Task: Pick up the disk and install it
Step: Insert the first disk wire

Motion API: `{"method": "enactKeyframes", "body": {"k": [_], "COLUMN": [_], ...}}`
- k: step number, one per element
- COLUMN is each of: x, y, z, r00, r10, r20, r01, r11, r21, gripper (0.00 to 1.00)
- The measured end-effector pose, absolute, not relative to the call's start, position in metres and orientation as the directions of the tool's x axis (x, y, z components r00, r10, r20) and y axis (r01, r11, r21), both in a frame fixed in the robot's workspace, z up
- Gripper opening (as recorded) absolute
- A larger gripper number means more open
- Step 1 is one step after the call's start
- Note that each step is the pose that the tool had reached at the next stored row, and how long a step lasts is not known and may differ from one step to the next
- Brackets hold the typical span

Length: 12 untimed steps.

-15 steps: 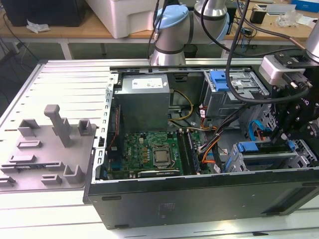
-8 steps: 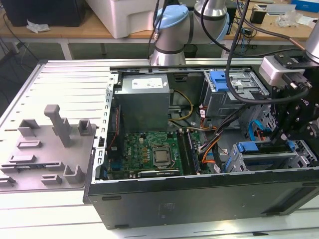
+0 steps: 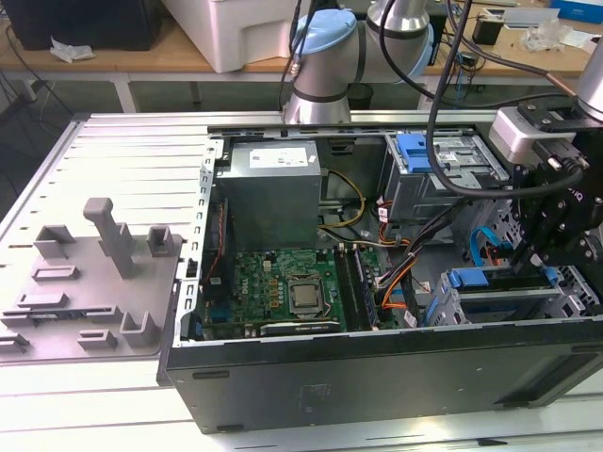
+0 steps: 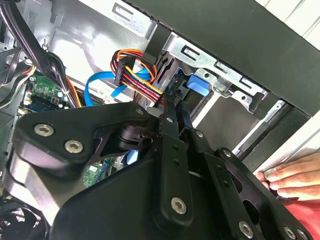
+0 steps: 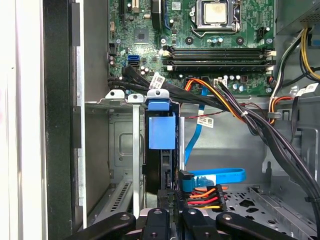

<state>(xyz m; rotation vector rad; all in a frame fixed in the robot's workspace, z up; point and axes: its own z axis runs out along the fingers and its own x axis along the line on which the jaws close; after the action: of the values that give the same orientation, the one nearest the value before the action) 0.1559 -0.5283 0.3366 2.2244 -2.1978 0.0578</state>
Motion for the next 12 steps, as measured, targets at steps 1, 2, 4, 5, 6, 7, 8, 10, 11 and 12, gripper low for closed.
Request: {"method": "enactKeyframes", "body": {"k": [1, 2, 4, 5, 6, 7, 8, 10, 11, 12], "x": [0.1559, 0.1559, 0.1559, 0.1559, 0.1559, 0.1559, 0.1559, 0.1559, 0.1559, 0.1559], "y": [-0.5283, -0.5283, -0.5283, -0.5283, -0.5283, -0.5283, -0.5284, -0.5284, -0.5284, -0.5284], "z": [0.3366, 0.3366, 0.3366, 0.3366, 0.3366, 0.3366, 0.3366, 0.3366, 0.3366, 0.3366], "r00": [0.012, 0.012, 0.012, 0.012, 0.012, 0.012, 0.012, 0.012, 0.012, 0.012], "r10": [-0.999, -0.999, -0.999, -0.999, -0.999, -0.999, -0.999, -0.999, -0.999, -0.999], "r20": [0.036, 0.036, 0.036, 0.036, 0.036, 0.036, 0.036, 0.036, 0.036, 0.036], "r01": [-1.0, -1.0, -1.0, -1.0, -1.0, -1.0, -1.0, -1.0, -1.0, -1.0], "r11": [-0.012, -0.012, -0.012, -0.012, -0.012, -0.012, -0.012, -0.012, -0.012, -0.012], "r21": [-0.016, -0.016, -0.016, -0.016, -0.016, -0.016, -0.016, -0.016, -0.016, -0.016], "gripper": [0.17, 0.17, 0.17, 0.17, 0.17, 0.17, 0.17, 0.17, 0.17, 0.17]}}
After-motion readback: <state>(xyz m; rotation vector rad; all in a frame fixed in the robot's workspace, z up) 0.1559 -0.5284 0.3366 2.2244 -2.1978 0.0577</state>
